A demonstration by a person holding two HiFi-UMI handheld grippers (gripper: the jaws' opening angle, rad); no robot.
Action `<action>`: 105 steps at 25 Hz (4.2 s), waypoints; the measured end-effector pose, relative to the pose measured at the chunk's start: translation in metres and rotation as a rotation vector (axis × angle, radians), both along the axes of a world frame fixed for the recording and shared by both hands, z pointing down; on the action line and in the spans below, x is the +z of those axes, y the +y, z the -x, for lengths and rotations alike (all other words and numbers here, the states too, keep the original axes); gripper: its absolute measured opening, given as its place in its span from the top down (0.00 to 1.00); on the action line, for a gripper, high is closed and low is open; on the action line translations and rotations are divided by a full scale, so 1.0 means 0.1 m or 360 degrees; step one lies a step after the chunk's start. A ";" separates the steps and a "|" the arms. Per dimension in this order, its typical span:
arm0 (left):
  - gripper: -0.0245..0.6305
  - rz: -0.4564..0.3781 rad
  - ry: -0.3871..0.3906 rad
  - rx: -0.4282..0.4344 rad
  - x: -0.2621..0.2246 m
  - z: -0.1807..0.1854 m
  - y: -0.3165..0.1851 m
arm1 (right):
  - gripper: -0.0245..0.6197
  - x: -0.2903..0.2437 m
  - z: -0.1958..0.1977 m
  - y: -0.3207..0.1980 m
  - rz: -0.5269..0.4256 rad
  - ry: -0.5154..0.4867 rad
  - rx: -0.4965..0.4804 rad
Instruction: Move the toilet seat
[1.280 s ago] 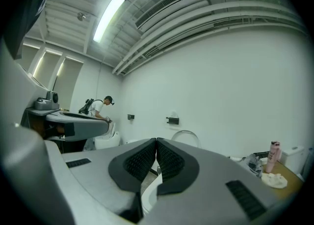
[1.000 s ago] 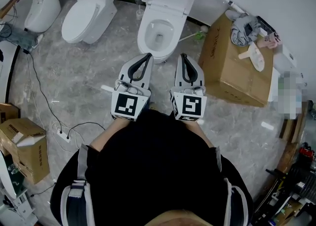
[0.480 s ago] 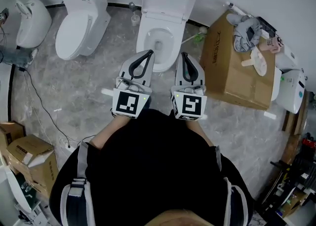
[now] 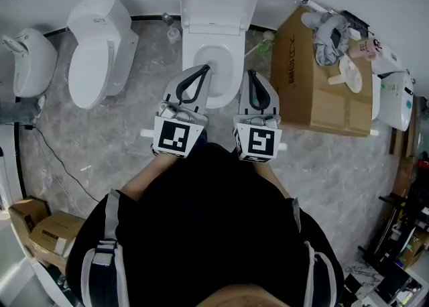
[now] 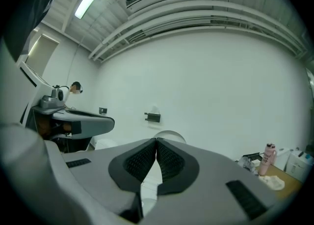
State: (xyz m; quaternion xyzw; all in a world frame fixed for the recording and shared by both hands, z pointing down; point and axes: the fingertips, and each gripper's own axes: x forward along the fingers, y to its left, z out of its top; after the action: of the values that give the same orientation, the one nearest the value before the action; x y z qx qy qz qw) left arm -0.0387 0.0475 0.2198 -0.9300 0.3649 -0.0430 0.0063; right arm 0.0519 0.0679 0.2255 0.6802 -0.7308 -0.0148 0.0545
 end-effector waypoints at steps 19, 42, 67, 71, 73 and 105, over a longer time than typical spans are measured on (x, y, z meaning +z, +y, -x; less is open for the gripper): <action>0.95 -0.0032 -0.0023 0.0118 0.09 -0.19 -0.38 | 0.93 0.13 -0.16 -0.30 0.0068 0.0025 0.0066; 0.95 0.0273 -0.0090 -0.0009 0.80 -0.31 -1.00 | 0.93 0.89 -0.27 -1.03 0.0409 0.0132 -0.0220; 0.95 0.0600 -0.0273 -0.0147 2.75 -0.04 -1.02 | 0.93 2.83 -0.31 -0.92 0.0789 0.0233 -0.0395; 0.95 0.0651 -0.0294 -0.0186 3.02 0.08 -1.00 | 0.93 3.11 -0.30 -0.88 0.0845 0.0264 -0.0396; 0.95 0.0653 -0.0304 -0.0190 3.14 0.11 -1.00 | 0.93 3.23 -0.31 -0.90 0.0846 0.0275 -0.0388; 0.95 0.0838 -0.0494 -0.0070 4.72 0.34 -0.62 | 0.93 4.90 -0.24 -0.44 0.1121 0.0285 -0.0441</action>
State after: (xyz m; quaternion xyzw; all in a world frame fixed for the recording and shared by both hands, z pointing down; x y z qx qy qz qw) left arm -0.0730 -0.0150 0.6916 -0.8739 0.3559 -0.2778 -0.1801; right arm 0.0762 0.0243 0.7152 0.5108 -0.7685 0.1705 0.3457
